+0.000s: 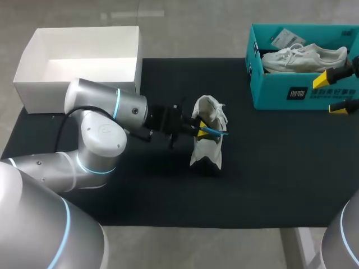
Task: Take the shoe out of the shoebox, open the shoe tongue, remove and reinsert the insole, then place the shoe into the shoebox
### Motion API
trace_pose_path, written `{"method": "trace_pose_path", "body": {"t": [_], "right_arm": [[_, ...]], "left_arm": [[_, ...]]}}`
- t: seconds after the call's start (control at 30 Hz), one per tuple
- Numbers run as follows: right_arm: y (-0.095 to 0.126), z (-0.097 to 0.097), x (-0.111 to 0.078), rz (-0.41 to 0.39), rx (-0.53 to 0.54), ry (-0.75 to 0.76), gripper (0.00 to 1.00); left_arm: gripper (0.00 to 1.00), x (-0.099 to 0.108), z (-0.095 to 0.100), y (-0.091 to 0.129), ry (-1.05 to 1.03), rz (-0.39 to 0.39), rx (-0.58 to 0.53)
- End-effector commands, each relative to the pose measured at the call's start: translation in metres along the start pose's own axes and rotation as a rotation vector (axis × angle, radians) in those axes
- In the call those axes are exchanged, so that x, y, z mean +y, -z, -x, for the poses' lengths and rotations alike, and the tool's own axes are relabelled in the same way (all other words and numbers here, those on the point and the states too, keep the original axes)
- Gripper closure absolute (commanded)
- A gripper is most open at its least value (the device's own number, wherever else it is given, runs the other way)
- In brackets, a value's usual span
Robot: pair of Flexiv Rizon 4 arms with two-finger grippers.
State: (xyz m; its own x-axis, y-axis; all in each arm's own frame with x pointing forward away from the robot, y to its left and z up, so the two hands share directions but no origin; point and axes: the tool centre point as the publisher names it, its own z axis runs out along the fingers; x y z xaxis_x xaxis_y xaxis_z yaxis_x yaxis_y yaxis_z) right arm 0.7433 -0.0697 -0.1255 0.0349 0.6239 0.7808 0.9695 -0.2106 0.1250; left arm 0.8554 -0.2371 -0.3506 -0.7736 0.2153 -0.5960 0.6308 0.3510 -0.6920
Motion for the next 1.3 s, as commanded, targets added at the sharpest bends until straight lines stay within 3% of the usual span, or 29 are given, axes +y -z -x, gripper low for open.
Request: {"method": "trace_pose_path", "body": {"t": [0.03, 0.07, 0.2, 0.4, 0.43, 0.47, 0.5, 0.87, 1.3], "right_arm": [[0.0, 0.0, -0.001, 0.001, -0.001, -0.001, 0.0], [0.0, 0.0, -0.001, 0.001, -0.001, -0.001, 0.0], [0.0, 0.0, -0.001, 0.001, -0.001, -0.001, 0.0], [0.0, 0.0, -0.001, 0.001, -0.001, -0.001, 0.0], [0.0, 0.0, -0.001, 0.001, -0.001, -0.001, 0.0], [0.0, 0.0, -0.001, 0.001, -0.001, -0.001, 0.0], [0.0, 0.0, -0.001, 0.001, -0.001, -0.001, 0.0], [0.0, 0.0, -0.001, 0.001, -0.001, -0.001, 0.0], [0.0, 0.0, -0.001, 0.001, -0.001, -0.001, 0.0]], "left_arm": [[0.67, -0.001, 0.001, 0.0, 0.005, 0.014, 0.002], [0.49, -0.004, 0.001, 0.002, 0.008, 0.007, 0.002], [0.53, -0.017, 0.001, 0.011, 0.006, -0.028, -0.009], [0.67, -0.035, 0.001, 0.017, -0.019, -0.057, -0.008], [0.76, -0.037, 0.0, 0.017, -0.023, -0.061, -0.004], [0.93, -0.037, 0.0, 0.016, -0.026, -0.062, 0.0], [1.0, -0.037, -0.001, 0.015, -0.027, -0.063, 0.005], [1.0, -0.022, -0.003, 0.001, -0.079, 0.0, 0.041], [1.0, 0.0, 0.004, -0.002, -0.097, 0.068, 0.004]]}}
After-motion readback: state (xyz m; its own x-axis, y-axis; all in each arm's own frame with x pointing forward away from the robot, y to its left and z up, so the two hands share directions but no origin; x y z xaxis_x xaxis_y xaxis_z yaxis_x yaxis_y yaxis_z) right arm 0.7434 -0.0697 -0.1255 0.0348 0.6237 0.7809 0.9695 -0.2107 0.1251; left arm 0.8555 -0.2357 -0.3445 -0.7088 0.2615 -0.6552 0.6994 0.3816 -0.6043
